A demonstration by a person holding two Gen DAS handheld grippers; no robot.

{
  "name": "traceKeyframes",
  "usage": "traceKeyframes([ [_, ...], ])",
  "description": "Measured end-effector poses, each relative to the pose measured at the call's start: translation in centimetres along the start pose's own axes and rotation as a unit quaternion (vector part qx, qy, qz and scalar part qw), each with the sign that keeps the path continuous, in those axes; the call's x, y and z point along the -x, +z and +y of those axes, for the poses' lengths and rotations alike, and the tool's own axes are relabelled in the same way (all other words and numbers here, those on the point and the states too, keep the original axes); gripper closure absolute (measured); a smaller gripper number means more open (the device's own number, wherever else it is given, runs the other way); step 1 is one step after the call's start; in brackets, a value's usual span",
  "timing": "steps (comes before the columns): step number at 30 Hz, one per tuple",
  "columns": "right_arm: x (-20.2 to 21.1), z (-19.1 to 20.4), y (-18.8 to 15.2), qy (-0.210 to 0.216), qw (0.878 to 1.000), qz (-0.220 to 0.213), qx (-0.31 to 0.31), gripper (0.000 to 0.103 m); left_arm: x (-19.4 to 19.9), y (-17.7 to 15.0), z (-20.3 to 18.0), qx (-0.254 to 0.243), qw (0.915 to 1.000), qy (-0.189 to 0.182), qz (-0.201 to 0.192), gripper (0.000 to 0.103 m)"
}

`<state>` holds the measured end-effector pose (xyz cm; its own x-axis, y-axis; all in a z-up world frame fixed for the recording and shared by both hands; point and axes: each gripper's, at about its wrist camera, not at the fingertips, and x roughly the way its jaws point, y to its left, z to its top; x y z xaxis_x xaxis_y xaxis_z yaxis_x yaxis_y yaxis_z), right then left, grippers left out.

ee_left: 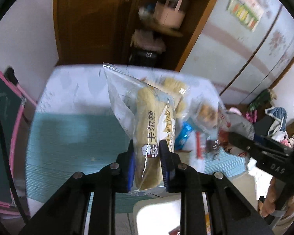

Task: Organize snacks
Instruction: 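Grasp the bread bag with the left gripper while the right grasps the white printed bag, then lower both bags into the white tray and open both grippers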

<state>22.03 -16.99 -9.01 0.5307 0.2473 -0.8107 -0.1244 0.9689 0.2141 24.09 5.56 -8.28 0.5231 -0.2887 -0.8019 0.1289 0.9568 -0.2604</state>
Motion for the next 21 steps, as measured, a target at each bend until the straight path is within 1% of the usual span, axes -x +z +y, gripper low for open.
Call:
traceKeyframes([
  [4, 4.7, 0.5, -0.7, 0.018, 0.999, -0.042, -0.005, 0.051, 6.3, -0.1, -2.0, -0.028, 0.9975, -0.012, -0.064, 0.082],
  [6, 7.3, 0.8, -1.4, 0.026, 0.998, -0.063, -0.007, 0.051, 9.9, -0.4, -3.1, -0.039, 0.9942, -0.020, -0.098, 0.082],
  [7, 8.4, 1.0, -1.8, 0.029, 0.997, -0.073, -0.007, 0.051, 10.6, -0.4, -3.7, -0.042, 0.9932, -0.022, -0.106, 0.082],
  [10, 12.3, 1.6, -3.3, 0.039, 0.993, -0.108, -0.003, 0.051, 14.8, -1.8, -5.5, -0.060, 0.9870, -0.031, -0.146, 0.082],
  [15, 16.9, 2.1, -6.3, 0.044, 0.987, -0.152, -0.004, 0.051, 20.1, -5.0, -7.3, -0.084, 0.9783, -0.042, -0.184, 0.082],
  [18, 18.8, 2.0, -8.0, 0.044, 0.984, -0.173, -0.006, 0.050, 22.3, -7.3, -8.4, -0.100, 0.9734, -0.040, -0.202, 0.082],
  [21, 20.1, 1.7, -9.8, 0.045, 0.982, -0.185, -0.010, 0.050, 23.7, -9.8, -9.6, -0.124, 0.9682, -0.041, -0.214, 0.082],
])
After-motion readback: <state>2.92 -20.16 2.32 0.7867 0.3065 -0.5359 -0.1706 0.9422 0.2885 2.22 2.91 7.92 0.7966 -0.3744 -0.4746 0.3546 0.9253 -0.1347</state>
